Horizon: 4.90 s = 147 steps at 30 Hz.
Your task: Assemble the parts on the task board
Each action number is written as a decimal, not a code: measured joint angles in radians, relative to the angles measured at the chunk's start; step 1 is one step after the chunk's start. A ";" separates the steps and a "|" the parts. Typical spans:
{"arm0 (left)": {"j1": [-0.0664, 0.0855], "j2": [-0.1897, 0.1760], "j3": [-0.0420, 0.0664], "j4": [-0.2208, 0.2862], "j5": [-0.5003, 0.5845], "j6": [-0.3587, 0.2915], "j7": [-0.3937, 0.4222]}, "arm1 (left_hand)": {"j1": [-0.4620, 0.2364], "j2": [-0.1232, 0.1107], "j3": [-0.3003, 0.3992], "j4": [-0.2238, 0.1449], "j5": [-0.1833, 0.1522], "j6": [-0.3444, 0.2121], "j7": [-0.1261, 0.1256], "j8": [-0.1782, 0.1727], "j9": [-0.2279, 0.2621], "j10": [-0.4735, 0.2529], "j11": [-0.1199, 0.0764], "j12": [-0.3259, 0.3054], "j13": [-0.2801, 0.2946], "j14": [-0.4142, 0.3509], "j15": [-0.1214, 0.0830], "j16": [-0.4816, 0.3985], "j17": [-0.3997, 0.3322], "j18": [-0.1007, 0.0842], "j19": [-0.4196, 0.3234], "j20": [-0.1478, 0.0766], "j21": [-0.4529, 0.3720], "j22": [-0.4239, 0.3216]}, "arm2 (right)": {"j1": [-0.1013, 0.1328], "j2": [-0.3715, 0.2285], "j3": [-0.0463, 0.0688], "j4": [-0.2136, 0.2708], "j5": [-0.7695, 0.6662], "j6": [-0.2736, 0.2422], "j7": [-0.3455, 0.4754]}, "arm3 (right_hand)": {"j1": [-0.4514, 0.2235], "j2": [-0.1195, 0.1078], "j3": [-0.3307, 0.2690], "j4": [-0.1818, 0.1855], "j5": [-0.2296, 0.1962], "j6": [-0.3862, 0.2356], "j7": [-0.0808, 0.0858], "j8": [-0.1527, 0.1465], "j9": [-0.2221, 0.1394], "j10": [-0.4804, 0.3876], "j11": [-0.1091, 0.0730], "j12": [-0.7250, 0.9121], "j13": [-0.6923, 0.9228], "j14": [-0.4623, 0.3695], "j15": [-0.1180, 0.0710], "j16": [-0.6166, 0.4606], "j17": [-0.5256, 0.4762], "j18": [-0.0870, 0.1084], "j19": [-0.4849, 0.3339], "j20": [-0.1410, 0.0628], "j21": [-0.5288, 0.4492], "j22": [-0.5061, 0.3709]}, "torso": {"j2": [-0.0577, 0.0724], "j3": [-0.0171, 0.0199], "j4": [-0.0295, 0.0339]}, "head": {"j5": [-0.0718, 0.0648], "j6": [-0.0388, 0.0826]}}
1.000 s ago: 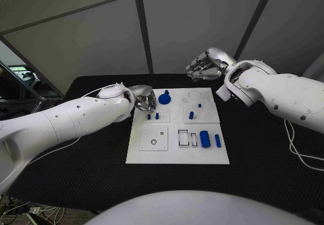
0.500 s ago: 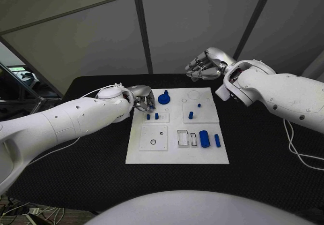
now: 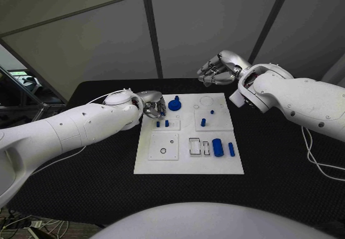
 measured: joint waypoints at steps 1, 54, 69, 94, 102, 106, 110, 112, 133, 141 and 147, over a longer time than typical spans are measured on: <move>0.000 0.001 0.000 0.000 0.000 0.000 0.000 | 0.000 0.000 0.000 0.000 0.000 0.000 0.000 0.000 0.000 0.000 0.000 -0.003 0.001 0.000 0.000 0.000 0.000 0.000 0.000 0.000 0.000 0.000 | 0.000 0.000 0.000 0.000 0.000 0.000 0.000 | 0.000 0.000 0.000 0.000 0.000 0.000 0.000 0.000 0.000 0.000 0.000 0.000 0.000 0.000 0.000 0.000 0.000 0.000 0.000 0.000 0.000 0.000 | 0.000 0.0000 -0.0001 | 0.000 0.000; 0.000 0.023 0.001 -0.021 0.001 0.042 -0.038 | -0.012 -0.004 -0.008 0.001 -0.005 0.002 0.002 -0.019 -0.003 0.016 -0.002 -0.011 0.016 -0.003 0.003 0.000 -0.008 0.000 0.004 0.004 0.006 0.000 | 0.000 0.002 0.000 0.000 0.000 0.002 -0.001 | 0.000 0.000 0.000 0.000 0.000 0.000 0.000 0.000 0.000 0.000 0.000 0.000 0.000 0.000 0.000 0.000 -0.001 0.000 0.004 0.004 0.000 0.000 | 0.000 -0.0003 0.0003 | 0.001 0.000; 0.000 0.023 0.001 -0.021 0.001 0.044 -0.038 | -0.016 -0.008 -0.017 0.000 -0.005 -0.038 0.009 -0.059 -0.016 0.016 -0.002 -0.019 0.030 -0.003 0.003 0.000 -0.008 0.000 0.004 0.004 0.006 0.000 | 0.000 0.001 0.000 0.000 0.000 0.002 -0.001 | 0.000 0.000 0.000 0.000 0.000 0.000 0.000 0.000 0.000 0.000 0.000 0.000 0.000 0.000 0.000 0.000 -0.001 0.000 0.004 0.004 0.000 0.000 | 0.000 -0.0002 0.0003 | 0.001 0.000; -0.001 -0.021 0.047 -0.030 0.013 0.036 -0.040 | -0.021 -0.014 -0.029 0.001 -0.005 -0.090 0.022 -0.101 -0.035 0.006 0.008 -0.042 0.042 -0.014 0.013 -0.016 -0.040 0.000 -0.007 0.013 -0.037 0.000 | 0.000 -0.021 0.000 -0.001 -0.189 0.012 -0.050 | 0.040 -0.019 -0.027 -0.054 -0.043 0.020 -0.030 0.000 0.002 0.016 -0.016 -0.004 0.002 0.111 -0.036 0.057 0.026 0.000 0.108 -0.043 0.055 0.031 | -0.001 -0.0013 0.0006 | -0.002 0.000; 0.003 -0.096 0.103 0.009 0.077 -0.007 -0.028 | -0.024 -0.016 -0.036 0.008 -0.005 -0.077 0.023 -0.097 -0.035 -0.020 0.020 -0.052 0.049 -0.079 0.022 -0.104 -0.203 0.000 -0.072 0.021 -0.224 0.000 | -0.005 -0.048 0.000 0.010 -0.377 0.034 -0.093 | 0.049 -0.009 -0.061 -0.078 -0.055 0.072 -0.066 0.015 0.006 0.072 -0.068 0.016 0.009 0.202 -0.088 0.247 0.162 0.000 0.245 -0.109 0.197 0.109 | -0.005 -0.0014 0.0043 | -0.009 0.000; 0.003 -0.145 0.111 0.051 0.158 -0.036 -0.015 | -0.024 -0.016 -0.036 0.008 -0.005 -0.053 0.026 -0.085 -0.034 -0.024 0.024 -0.052 0.057 -0.133 0.023 -0.180 -0.325 0.000 -0.125 0.024 -0.365 0.000 | -0.014 -0.066 -0.007 0.025 -0.458 0.047 -0.111 | 0.049 -0.009 -0.060 -0.078 -0.055 0.086 -0.072 0.015 0.006 0.086 -0.075 0.014 0.009 0.204 -0.097 0.389 0.259 0.000 0.274 -0.120 0.266 0.153 | -0.007 -0.0022 0.0068 | -0.017 0.000; 0.003 -0.203 0.114 0.118 0.295 -0.067 0.017 | -0.019 -0.012 -0.038 0.002 -0.005 -0.041 0.020 -0.077 -0.033 -0.017 0.017 -0.021 0.074 -0.226 0.023 -0.301 -0.504 0.002 -0.222 0.026 -0.598 -0.018 | -0.034 -0.089 -0.013 0.047 -0.526 0.053 -0.127 | 0.043 -0.015 -0.040 -0.072 -0.051 0.086 -0.071 0.008 0.006 0.086 -0.075 -0.005 0.009 0.204 -0.097 0.505 0.344 0.000 0.275 -0.121 0.331 0.199 | -0.009 -0.0040 0.0093 | -0.036 0.000; 0.003 -0.227 0.114 0.153 0.382 -0.080 0.040 | -0.019 -0.012 -0.041 -0.003 -0.005 -0.034 0.019 -0.077 -0.033 0.001 0.013 0.002 0.085 -0.274 0.023 -0.350 -0.568 0.003 -0.256 0.027 -0.650 -0.033 | -0.046 -0.100 -0.014 0.058 -0.553 0.053 -0.134 | 0.037 -0.022 -0.033 -0.068 -0.051 0.086 -0.071 0.003 0.006 0.082 -0.071 -0.012 0.008 0.204 -0.097 0.571 0.407 0.000 0.272 -0.124 0.359 0.219 | -0.010 -0.0053 0.0105 | -0.049 0.000; -0.030 -0.375 0.115 0.456 1.143 -0.156 0.321 | -0.017 0.004 -0.072 -0.006 -0.005 -0.020 0.023 -0.061 -0.037 -0.043 0.022 0.082 0.135 -0.405 0.041 -0.422 -0.605 0.078 -0.361 0.043 -0.746 -0.085 | -0.135 -0.120 -0.016 0.106 -0.714 0.081 -0.190 | 0.008 -0.051 0.014 -0.053 -0.051 0.045 -0.051 -0.004 0.001 0.023 -0.041 -0.046 0.002 0.204 -0.089 0.915 0.739 -0.024 0.246 -0.100 0.725 0.595 | -0.015 -0.0115 0.0235 | -0.087 0.013; -0.030 -0.384 0.115 0.476 1.208 -0.164 0.351 | -0.017 0.004 -0.074 -0.009 -0.005 -0.020 0.023 -0.061 -0.038 -0.047 0.026 0.086 0.135 -0.405 0.041 -0.422 -0.606 0.078 -0.365 0.046 -0.753 -0.087 | -0.146 -0.089 -0.016 0.068 -0.743 0.084 -0.195 | 0.008 -0.050 0.017 -0.055 -0.051 0.027 -0.047 -0.004 0.001 0.003 -0.039 -0.046 0.001 0.204 -0.082 0.944 0.764 -0.024 0.239 -0.093 0.757 0.630 | -0.015 -0.0129 0.0247 | -0.085 0.018; -0.030 -0.386 0.115 0.483 1.233 -0.165 0.363 | -0.017 0.004 -0.074 -0.009 -0.005 -0.020 0.023 -0.061 -0.038 -0.050 0.022 0.086 0.135 -0.405 0.041 -0.422 -0.606 0.078 -0.365 0.046 -0.753 -0.088 | -0.154 -0.065 -0.016 0.037 -0.758 0.084 -0.195 | 0.008 -0.050 0.022 -0.055 -0.051 0.025 -0.045 -0.004 0.001 0.000 -0.036 -0.046 0.001 0.204 -0.082 0.961 0.780 -0.024 0.235 -0.090 0.779 0.651 | -0.015 -0.0129 0.0260 | -0.081 0.019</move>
